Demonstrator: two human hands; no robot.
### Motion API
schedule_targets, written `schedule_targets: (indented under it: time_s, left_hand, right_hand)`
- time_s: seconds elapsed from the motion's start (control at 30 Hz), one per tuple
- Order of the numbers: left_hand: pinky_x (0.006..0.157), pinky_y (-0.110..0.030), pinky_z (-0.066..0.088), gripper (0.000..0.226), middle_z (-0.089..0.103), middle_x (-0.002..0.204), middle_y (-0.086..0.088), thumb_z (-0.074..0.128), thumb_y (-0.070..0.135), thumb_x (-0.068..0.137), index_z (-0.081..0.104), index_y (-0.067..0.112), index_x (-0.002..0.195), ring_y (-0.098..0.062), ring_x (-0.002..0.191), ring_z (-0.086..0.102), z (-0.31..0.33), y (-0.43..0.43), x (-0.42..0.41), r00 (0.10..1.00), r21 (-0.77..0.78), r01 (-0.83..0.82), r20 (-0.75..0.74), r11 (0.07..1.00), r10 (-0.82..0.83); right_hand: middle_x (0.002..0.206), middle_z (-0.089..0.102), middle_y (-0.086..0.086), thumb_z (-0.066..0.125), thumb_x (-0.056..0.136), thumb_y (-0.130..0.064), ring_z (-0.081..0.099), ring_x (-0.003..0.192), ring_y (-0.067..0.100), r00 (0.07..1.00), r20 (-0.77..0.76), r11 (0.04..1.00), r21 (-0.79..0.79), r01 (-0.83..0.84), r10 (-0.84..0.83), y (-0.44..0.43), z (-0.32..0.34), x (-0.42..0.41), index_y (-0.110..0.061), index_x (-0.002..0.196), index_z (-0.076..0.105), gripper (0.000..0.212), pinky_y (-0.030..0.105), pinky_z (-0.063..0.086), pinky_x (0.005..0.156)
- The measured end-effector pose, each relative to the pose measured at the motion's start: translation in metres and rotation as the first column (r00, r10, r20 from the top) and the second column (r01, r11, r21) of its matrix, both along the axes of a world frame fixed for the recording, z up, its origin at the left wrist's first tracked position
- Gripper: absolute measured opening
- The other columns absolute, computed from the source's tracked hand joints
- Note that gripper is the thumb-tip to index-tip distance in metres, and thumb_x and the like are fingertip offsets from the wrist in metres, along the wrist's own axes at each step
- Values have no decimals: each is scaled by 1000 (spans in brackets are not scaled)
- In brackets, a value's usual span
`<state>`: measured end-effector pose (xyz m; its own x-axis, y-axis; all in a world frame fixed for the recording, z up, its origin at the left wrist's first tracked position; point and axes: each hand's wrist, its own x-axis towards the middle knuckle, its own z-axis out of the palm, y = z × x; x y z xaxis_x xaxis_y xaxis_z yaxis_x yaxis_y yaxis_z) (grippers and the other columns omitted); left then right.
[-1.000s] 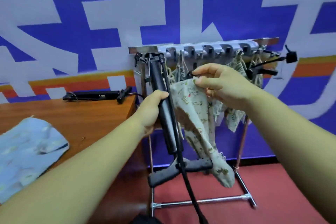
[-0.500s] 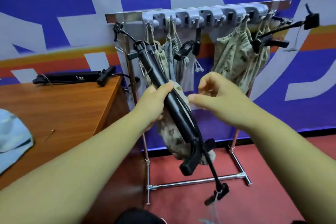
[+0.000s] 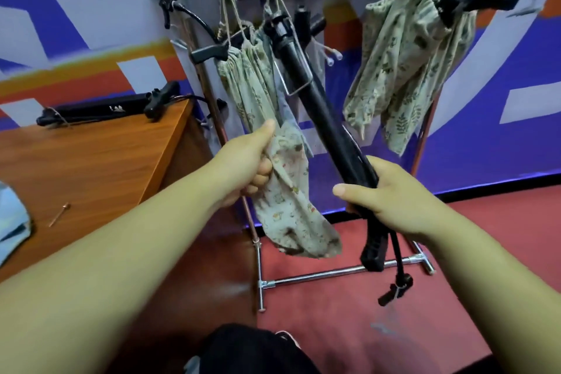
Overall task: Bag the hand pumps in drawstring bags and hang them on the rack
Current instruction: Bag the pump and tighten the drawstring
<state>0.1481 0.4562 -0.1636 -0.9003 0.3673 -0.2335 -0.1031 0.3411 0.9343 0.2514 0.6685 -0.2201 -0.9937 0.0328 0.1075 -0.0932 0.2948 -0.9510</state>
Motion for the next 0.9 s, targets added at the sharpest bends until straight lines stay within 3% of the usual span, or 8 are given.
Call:
schedule_targets:
  time_s: [0.1, 0.33, 0.43, 0.47, 0.53, 0.67, 0.8, 0.9]
  left_hand:
    - [45, -20, 17, 34, 29, 52, 7, 47, 36, 105, 42, 25, 72, -10, 44, 21, -10, 10, 4, 991, -85, 115, -55, 990, -120]
    - [46, -19, 5, 31, 17, 56, 3, 42, 32, 107, 39, 26, 77, -6, 43, 13, -13, 22, 14, 969, 133, 231, 59, 964, -241]
    - [44, -16, 6, 30, 18, 54, 5, 42, 31, 107, 39, 26, 77, -5, 42, 13, -14, 22, 14, 969, 212, 202, 99, 956, -227]
    - [44, -16, 6, 30, 19, 53, 6, 42, 31, 106, 39, 26, 77, -5, 41, 14, -15, 22, 13, 970, 229, 186, 112, 955, -216]
    - [44, -16, 6, 29, 21, 52, 7, 42, 32, 106, 39, 27, 77, -5, 41, 15, -18, 22, 11, 972, 248, 156, 135, 956, -194]
    - [43, -15, 9, 30, 23, 53, 6, 42, 32, 107, 39, 27, 77, -4, 40, 17, -25, 23, 6, 979, 256, 97, 148, 962, -138]
    - [43, -17, 11, 31, 25, 55, 5, 43, 32, 107, 41, 26, 76, -7, 42, 17, -32, 27, 5, 992, 192, 26, 113, 981, -48]
    - [41, -15, 14, 28, 27, 53, 6, 44, 29, 106, 46, 25, 79, -7, 43, 18, -38, 31, 7, 998, 114, -16, 58, 993, 10]
  right_hand:
    - [65, 62, 2, 76, 87, -21, 57, 58, 13, 998, 46, 997, -51, 52, -50, 16, -30, 12, -2, 92, 53, 30, 31, 47, 61]
    - [74, 50, 13, 75, 84, -26, 51, 62, 17, 989, 150, 969, -245, 25, 13, 23, -68, 7, 2, 109, 54, 43, 34, 45, 59]
    - [101, 59, 32, 78, 76, -42, 63, 84, 38, 983, 162, 927, -375, -16, 82, 20, -74, 4, 1, 120, 55, 65, 40, 50, 71]
    - [118, 57, 37, 81, 74, -48, 53, 112, 58, 978, 167, 903, -428, -44, 127, 20, -78, 3, -2, 119, 57, 68, 47, 50, 82]
    - [131, 51, 39, 83, 72, -52, 57, 111, 32, 967, 153, 841, -532, -95, 206, 21, -80, 2, -13, 107, 65, 55, 56, 41, 96]
    - [107, 59, 21, 85, 74, -41, 53, 101, 37, 952, 110, 780, -603, -165, 286, 20, -79, 1, -1, 113, 59, 62, 69, 34, 104]
    - [80, 64, 6, 75, 78, -18, 59, 70, 19, 968, 64, 803, -573, -164, 244, 23, -76, 0, -4, 96, 61, 27, 33, 49, 69]
    - [91, 72, 8, 68, 82, -9, 69, 79, 19, 978, 56, 781, -611, -127, 203, 29, -74, 3, -3, 106, 64, 25, 30, 57, 70]
